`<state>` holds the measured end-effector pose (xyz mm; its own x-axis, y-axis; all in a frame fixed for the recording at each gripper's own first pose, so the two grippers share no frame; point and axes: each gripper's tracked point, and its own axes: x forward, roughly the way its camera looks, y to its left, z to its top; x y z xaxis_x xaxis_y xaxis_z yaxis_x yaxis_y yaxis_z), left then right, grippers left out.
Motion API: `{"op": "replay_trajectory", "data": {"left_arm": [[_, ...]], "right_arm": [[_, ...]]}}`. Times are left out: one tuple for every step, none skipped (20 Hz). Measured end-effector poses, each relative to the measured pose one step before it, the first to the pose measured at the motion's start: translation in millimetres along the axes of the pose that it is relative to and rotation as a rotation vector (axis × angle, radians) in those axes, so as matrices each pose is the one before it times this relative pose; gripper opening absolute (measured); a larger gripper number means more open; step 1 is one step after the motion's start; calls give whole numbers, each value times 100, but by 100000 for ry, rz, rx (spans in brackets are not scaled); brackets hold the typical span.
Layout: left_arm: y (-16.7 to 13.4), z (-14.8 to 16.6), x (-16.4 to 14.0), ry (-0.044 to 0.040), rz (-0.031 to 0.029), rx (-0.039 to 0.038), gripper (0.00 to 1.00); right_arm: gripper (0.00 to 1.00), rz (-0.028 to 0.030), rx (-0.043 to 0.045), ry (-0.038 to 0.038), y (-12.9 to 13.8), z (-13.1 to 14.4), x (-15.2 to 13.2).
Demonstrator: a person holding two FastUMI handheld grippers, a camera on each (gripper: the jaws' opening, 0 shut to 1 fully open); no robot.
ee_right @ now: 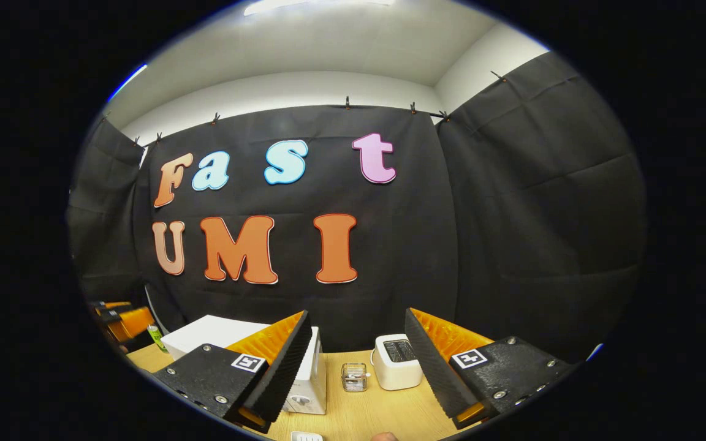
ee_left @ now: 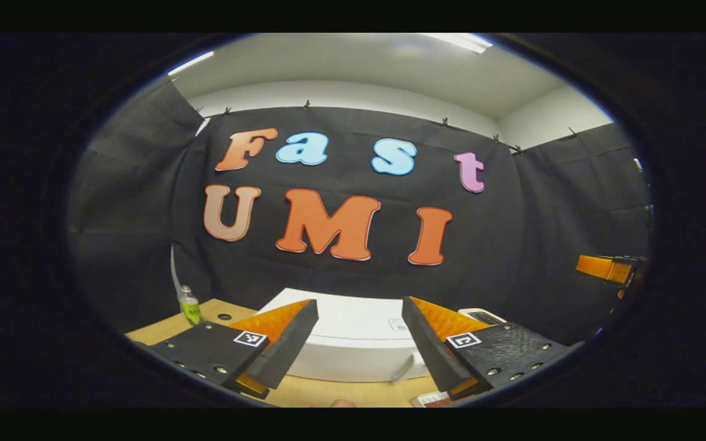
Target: Open the microwave oven with the left hand, put the food in, and close the microwave oven.
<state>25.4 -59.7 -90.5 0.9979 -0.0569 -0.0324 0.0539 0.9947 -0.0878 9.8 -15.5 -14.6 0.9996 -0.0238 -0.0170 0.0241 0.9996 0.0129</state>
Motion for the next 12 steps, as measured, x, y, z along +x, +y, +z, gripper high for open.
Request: {"op": "replay_trajectory", "data": {"left_arm": [[-869, -1601, 292, 340, -1623, 479, 90], [-757, -1646, 383, 498, -713, 2135, 90], [-660, -1772, 401, 490, -156, 2907, 90], [-619, -1808, 410, 1088, -35, 2456, 90], [-800, -1856, 603, 1419, -457, 1409, 90], [-843, -1950, 548, 1741, -145, -219, 90], [-676, -1960, 310, 1507, 39, -1529, 90], [-266, -1699, 631, 478, 853, -2176, 90], [138, -1369, 634, -889, 2789, -1532, 90], [331, -1296, 488, -377, 2536, 242, 90], [72, -1184, 338, -550, 1814, 550, 90], [-322, -1038, 408, -96, -56, 456, 90]], "right_arm": [[95, -711, -354, 211, -344, -135, 49], [95, -847, -596, 121, -451, -126, -21], [95, -712, -647, -1, -346, -64, -75], [95, -352, -470, -109, -242, -7, -117], [95, 6, -192, -122, -108, -11, -113], [95, -64, 60, -201, -201, 30, 28], [95, -264, 144, -164, -287, 23, -52], [95, 5, 413, -27, -267, -63, -53], [95, 571, 748, 340, -57, -57, -108], [95, 581, 703, 396, -58, -172, -72], [95, 333, 69, 270, -95, -50, -70], [95, -101, -772, -4, -290, -180, 18]]}}
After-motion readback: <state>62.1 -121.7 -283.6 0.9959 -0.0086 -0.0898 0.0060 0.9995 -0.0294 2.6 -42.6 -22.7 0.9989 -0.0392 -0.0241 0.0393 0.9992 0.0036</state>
